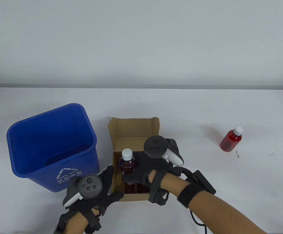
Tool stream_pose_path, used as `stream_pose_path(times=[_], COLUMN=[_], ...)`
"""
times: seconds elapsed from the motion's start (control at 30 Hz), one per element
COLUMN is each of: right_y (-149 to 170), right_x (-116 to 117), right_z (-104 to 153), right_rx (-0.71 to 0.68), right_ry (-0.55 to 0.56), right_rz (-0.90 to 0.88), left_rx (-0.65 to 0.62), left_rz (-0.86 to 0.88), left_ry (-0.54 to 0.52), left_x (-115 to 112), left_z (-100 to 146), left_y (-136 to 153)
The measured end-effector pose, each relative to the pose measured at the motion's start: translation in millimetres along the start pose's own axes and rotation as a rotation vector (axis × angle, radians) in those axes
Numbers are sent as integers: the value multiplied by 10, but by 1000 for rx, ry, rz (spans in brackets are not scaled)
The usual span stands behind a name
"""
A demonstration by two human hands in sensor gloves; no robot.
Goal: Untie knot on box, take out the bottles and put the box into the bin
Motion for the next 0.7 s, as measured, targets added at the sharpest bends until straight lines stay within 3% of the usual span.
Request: stream_pose_path(times=[0.27,0.5,0.7], right_y=[404,1031,1605], right_x=[-512,-909,-1036], right_z=[265,449,548], right_rx=[87,259,416], right_ry=[173,345,475], right_rz=[-14,10,-16], left_rx=[0,1,4], left_rz=[5,10,15], left_ry=[1,3,6], left_x=[-4,-5,-7], left_z=[2,0,-4], left_y=[3,8,13])
Point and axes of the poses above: the tracker on the back of each hand, its own y axis roughly to the little-finger side, its own z axis roughly from the fingertips to the wrist, x = y × z, the point moved 3 cm from there along -z, roughly from the wrist to the fingertips, and after that the axes turned 10 degrees about z, right-handed, at the moved point
